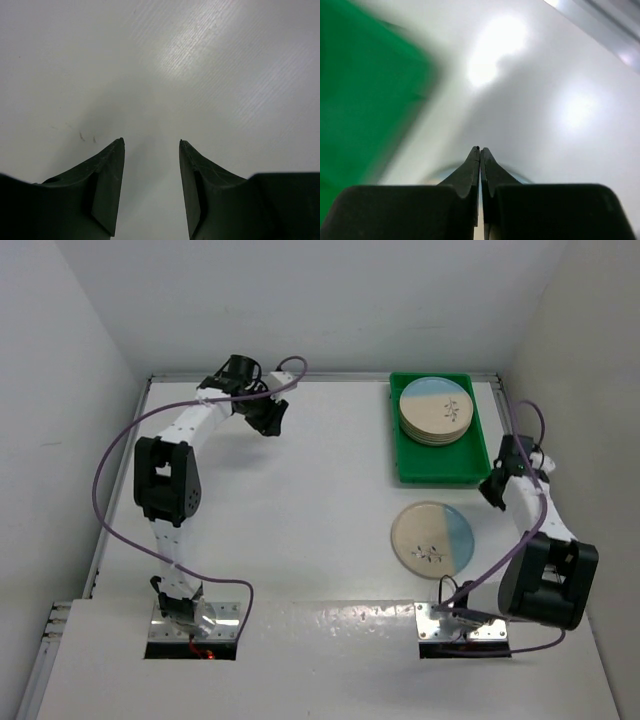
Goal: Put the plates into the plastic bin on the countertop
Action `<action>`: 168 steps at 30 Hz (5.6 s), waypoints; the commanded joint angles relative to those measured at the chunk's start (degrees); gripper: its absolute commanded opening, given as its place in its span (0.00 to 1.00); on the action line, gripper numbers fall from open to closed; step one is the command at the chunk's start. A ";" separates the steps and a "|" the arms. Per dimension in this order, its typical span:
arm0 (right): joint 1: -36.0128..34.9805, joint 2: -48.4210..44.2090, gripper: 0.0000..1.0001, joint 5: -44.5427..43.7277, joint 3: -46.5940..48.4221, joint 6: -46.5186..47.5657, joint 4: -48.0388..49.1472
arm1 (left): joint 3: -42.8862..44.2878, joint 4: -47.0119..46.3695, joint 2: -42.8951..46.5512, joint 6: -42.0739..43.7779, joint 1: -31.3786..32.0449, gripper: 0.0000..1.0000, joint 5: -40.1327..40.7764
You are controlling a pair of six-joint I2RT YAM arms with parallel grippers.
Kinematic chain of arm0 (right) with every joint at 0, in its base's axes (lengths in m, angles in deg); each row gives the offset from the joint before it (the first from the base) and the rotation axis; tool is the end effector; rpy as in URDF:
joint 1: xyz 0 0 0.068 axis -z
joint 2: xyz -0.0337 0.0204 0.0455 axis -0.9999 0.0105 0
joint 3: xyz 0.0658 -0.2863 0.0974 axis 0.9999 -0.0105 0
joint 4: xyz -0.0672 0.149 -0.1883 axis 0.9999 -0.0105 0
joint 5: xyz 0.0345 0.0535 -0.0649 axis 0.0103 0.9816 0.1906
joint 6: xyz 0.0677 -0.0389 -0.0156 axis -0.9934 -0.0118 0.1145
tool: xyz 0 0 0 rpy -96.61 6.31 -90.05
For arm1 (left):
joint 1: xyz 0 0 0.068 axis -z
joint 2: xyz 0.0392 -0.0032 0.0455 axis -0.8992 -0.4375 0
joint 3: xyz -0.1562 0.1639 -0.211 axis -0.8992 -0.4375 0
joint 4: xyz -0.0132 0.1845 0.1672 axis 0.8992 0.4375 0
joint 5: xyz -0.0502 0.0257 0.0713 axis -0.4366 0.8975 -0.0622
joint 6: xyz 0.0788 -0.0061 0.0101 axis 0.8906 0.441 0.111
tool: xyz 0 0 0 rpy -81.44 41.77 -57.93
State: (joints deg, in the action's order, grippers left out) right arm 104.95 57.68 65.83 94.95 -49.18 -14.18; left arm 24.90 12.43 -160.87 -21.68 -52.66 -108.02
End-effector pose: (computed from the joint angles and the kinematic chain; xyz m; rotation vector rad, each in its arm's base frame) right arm 0.2448 -0.0895 0.2314 1.3458 2.0957 -0.1799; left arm 0.4581 -0.1212 0.2711 0.9061 2.2869 -0.4422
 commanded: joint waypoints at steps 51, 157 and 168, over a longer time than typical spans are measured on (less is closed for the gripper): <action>-23.46 -4.78 0.37 17.65 -3.38 13.88 0.11 | -21.37 -2.68 -2.84 -9.20 30.96 0.79 6.19; -1.49 29.23 0.49 25.75 18.85 -9.95 27.29 | 1.56 4.44 9.19 -6.32 -0.85 0.50 6.30; -3.60 26.67 0.50 19.76 22.46 2.28 18.40 | 1.56 4.44 9.19 -6.32 -0.85 0.51 6.30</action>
State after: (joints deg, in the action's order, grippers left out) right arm 102.24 87.83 88.32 114.97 -52.00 7.99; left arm 26.63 17.08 -154.38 -27.35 -52.92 -100.96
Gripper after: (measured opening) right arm 0.504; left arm 0.508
